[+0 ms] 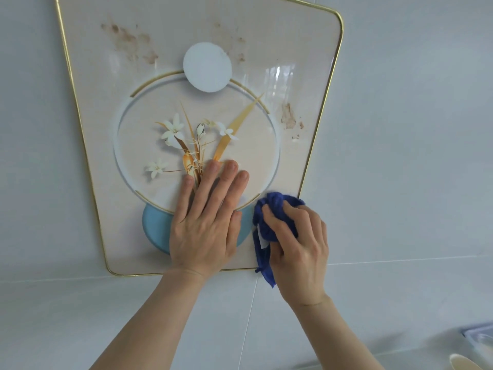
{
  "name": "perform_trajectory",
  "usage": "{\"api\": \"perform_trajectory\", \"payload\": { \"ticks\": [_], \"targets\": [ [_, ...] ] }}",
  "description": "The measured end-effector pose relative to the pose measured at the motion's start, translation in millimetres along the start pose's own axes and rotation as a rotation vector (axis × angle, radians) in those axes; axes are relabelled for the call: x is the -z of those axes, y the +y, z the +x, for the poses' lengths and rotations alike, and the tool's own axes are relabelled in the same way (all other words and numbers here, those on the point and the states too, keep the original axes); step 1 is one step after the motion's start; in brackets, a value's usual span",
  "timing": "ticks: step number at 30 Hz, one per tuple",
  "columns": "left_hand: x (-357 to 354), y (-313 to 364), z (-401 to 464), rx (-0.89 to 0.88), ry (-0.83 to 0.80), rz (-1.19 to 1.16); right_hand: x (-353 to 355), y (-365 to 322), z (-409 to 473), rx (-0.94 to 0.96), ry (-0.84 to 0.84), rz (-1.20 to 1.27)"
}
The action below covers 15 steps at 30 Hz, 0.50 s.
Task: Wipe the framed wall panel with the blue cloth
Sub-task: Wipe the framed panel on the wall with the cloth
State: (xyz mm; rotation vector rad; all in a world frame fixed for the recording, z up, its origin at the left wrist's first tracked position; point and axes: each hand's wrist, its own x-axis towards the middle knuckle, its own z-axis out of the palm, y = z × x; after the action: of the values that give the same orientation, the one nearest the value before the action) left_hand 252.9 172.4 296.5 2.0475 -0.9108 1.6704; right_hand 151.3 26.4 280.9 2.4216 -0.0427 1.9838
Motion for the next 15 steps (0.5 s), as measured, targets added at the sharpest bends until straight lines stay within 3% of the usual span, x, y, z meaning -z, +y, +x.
{"api": "perform_trajectory", "payload": {
  "ticks": [6,15],
  "targets": [
    [-2.0,0.7,0.0,0.005,0.006,0.016,-1.2,-7.7,76.5,-0.083,0.164,0.09],
    [-0.2,1.9,0.5,0.014,-0.019,0.028,-3.4,0.8,37.6,-0.034,0.118,0.04]
  ]
}}
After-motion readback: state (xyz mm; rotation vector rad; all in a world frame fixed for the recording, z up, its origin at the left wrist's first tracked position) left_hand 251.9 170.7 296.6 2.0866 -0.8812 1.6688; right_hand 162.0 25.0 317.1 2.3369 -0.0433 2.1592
